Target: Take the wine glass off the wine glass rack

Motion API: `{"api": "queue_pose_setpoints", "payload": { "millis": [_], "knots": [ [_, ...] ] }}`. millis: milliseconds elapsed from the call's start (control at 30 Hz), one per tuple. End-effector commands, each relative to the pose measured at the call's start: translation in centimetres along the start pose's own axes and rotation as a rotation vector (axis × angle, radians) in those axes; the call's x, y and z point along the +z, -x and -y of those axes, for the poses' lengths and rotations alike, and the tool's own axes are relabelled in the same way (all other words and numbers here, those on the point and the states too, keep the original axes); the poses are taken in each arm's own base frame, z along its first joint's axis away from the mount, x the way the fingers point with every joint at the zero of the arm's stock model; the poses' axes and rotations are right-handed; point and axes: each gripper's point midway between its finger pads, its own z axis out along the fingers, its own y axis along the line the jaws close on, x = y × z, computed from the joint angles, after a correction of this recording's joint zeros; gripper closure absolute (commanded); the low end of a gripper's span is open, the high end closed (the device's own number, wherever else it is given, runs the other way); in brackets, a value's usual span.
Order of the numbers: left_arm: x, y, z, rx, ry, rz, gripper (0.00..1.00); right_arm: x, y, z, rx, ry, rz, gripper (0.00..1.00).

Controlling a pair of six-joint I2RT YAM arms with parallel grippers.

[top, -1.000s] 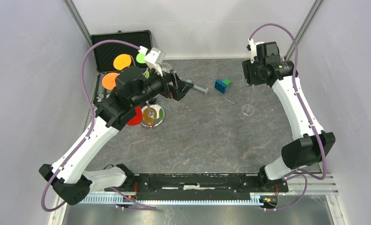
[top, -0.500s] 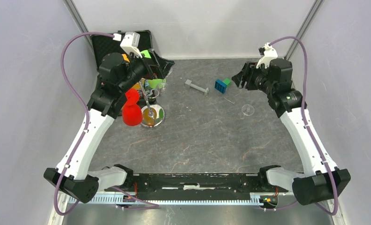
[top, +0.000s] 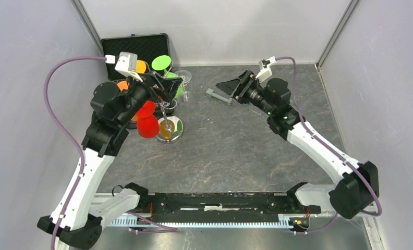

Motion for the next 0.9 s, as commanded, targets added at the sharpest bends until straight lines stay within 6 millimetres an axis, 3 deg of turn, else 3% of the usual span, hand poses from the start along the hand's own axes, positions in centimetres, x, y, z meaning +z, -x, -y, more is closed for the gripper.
{"api": "queue_pose_setpoints", "payload": {
  "millis": [0, 300, 500, 867],
  "knots": [
    [-1.7, 1.7, 1.1, 0.051, -0.050, 0.070, 0.00, 2.5, 2.2, -4.7, 0.171, 0.139, 0.124, 0.33],
    [-3.9, 1.8, 1.9, 0.074, -0.084, 0.091, 0.00, 8.2, -0.3, -7.7, 0.258, 0.178, 0.035, 0.33],
    [-3.9, 1.0, 2.0, 0.071, -0.105, 0.080, 0.00, 11.0, -1.3, -7.8, 0.295, 0.158, 0.007, 0.34],
    [-4.1, 0.5, 2.0, 0.089, -0.113, 0.067, 0.00, 12.9, -0.8, -7.5, 0.186, 0.100, 0.019, 0.47]
  ]
}}
